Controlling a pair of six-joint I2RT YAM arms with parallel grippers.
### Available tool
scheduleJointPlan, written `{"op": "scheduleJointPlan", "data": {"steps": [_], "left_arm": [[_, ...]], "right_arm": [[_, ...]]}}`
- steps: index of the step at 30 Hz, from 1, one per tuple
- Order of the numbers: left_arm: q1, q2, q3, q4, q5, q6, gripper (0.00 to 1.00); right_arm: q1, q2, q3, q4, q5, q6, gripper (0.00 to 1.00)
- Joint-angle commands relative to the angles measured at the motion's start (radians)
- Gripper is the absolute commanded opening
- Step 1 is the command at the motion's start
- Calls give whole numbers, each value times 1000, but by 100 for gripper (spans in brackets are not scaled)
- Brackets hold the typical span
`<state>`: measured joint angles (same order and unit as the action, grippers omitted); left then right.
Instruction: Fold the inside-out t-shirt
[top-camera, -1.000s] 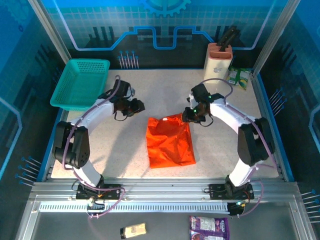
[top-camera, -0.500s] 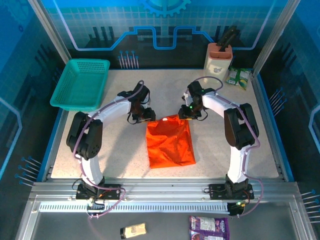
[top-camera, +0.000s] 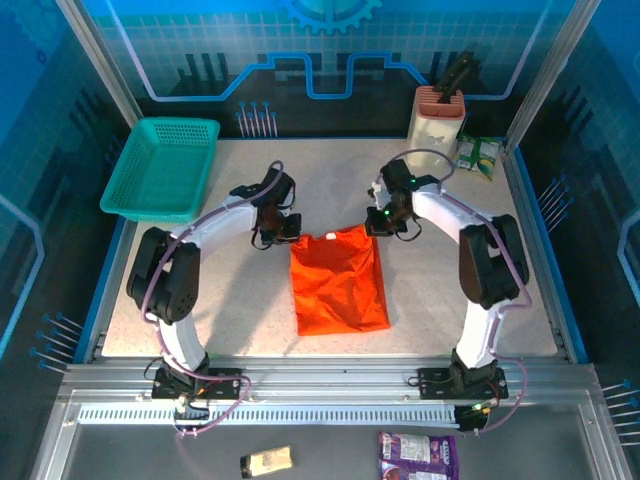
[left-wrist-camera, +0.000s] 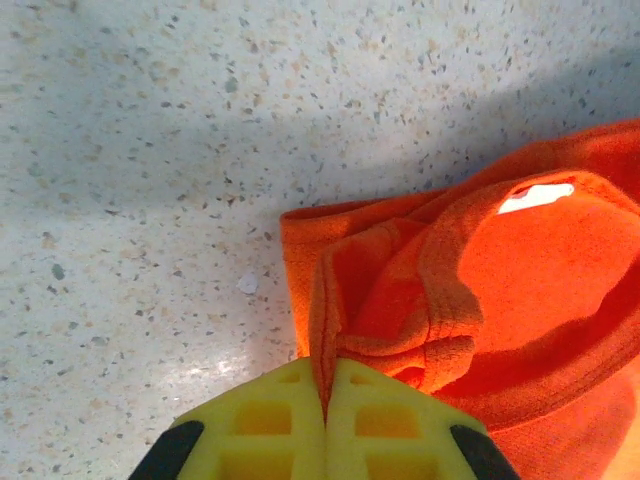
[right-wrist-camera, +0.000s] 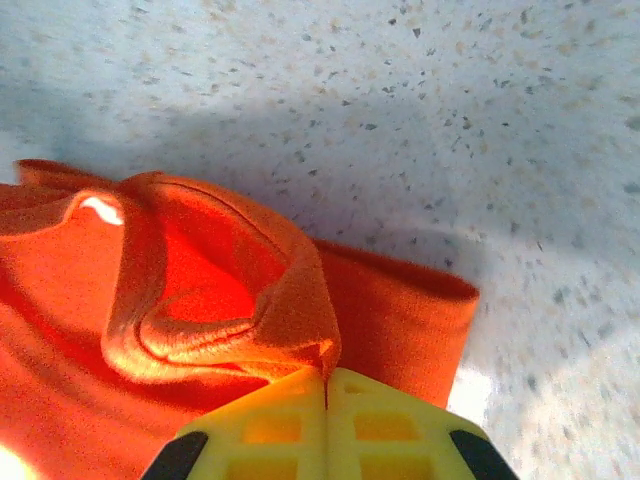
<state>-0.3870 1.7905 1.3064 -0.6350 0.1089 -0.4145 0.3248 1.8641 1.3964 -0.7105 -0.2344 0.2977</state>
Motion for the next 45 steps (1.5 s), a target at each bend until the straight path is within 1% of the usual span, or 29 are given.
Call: {"op": "scheduleJointPlan", "data": {"steps": [1,4,8,9,13,14,15,18,19,20,23,27,33,37,45], "left_arm": [[48,-52,-39,98,56,-59,1],[75,-11,-23,123,111,-65,2],[103,90,34,151,175,-70,5],[109,117,51,156,191,-73,7],[127,183,110,188,232,-78,23],[131,183,119,188,239,-81,28],[133,176,127,186,244,-83,31],[134,127,117,175,252,-79,35],[134,106,100,171,256,-81,36],[134,84,78,166,258,-86,37],[132,17,-19,167,278,-105,39],[122,-58,-172,217,336,-148,41],[52,-88,-325,278,394,-181,41],[24,-66,-375,310,415,-189,41],[23,-32,-390,310,417,-184,41]], "right_arm": [[-21,-98,-27,-36,10,41,0],[-42,-80,-29,-29,29,54,0],[-86,8,14,-23,46,84,0],[-92,27,25,-20,53,89,0],[-105,95,83,-59,120,132,0],[-107,96,90,-69,130,143,1],[-107,90,88,-71,131,151,5],[-105,29,42,-40,109,172,19],[-105,6,24,-33,100,180,26],[-105,-17,5,-29,90,185,30],[-99,-91,-70,-11,51,198,32],[-82,-172,-180,12,-1,210,33],[-61,-221,-323,53,-73,210,33],[-51,-204,-397,111,-122,217,33],[-40,-160,-461,203,-174,249,31]]}}
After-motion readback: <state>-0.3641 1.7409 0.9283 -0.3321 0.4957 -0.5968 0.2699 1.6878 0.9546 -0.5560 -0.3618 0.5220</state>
